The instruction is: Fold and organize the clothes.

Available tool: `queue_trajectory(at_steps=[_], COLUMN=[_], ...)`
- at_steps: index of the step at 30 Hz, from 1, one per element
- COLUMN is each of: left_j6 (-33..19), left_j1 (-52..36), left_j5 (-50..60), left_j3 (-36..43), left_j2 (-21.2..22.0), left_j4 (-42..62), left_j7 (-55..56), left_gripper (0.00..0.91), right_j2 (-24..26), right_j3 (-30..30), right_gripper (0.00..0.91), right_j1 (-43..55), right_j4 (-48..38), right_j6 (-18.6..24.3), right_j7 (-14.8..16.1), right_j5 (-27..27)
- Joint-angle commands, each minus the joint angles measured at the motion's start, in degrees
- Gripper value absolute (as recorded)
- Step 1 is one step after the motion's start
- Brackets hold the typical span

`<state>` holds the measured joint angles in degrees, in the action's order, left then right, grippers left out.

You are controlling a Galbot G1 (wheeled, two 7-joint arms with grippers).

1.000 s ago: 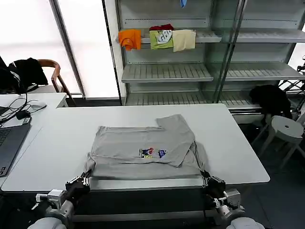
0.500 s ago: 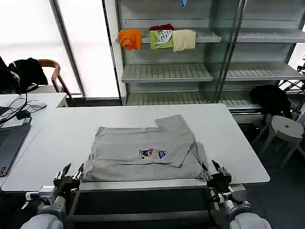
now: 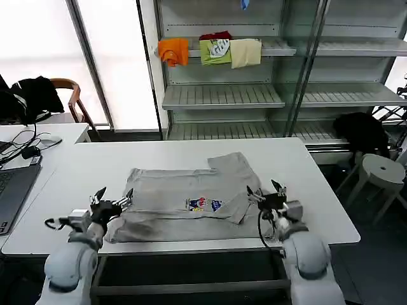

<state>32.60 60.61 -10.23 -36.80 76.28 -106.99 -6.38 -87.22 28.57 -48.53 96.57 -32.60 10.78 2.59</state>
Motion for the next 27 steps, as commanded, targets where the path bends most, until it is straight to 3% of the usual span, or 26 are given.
queue_trajectory(at_steps=[1,4,13,19,23,27], left_j6=[0.4,0.4,-0.6,-0.9,-0.9,-0.8], left_j1=[-22.8,-26.2,-29.7,-29.7,-29.9,-29.9], left_j5=[4.5,5.5,10.4,11.4,11.4,11.5], left_j3=[5.7,5.6,5.5,5.3,5.1,5.1], left_j2=[0.9,1.0,1.5,1.3,1.3,1.1], left_j4=[24.7,30.5,38.4,41.5,42.4,42.4], left_j7=[-5.0,-6.0,-8.7,-9.0,-9.0,-9.1], left_gripper=[0.907,0.907,0.907,0.907,0.907,0.907], right_j2=[-6.6,-7.8,-7.8,-7.8,-7.8,-7.8], right_j3=[1.2,3.3,7.7,7.7,7.3,6.4], right_gripper=[0.907,0.907,0.907,0.907,0.826,0.816], right_j1=[22.9,26.3,30.9,29.9,29.9,29.9], right_j4=[-31.5,-39.0,-52.3,-52.3,-52.5,-52.6], right_j6=[4.3,8.2,14.2,14.3,14.2,14.2], right_j7=[-0.5,-0.8,-1.4,0.0,0.4,0.4], right_j5=[3.4,5.0,8.6,8.7,8.6,8.6])
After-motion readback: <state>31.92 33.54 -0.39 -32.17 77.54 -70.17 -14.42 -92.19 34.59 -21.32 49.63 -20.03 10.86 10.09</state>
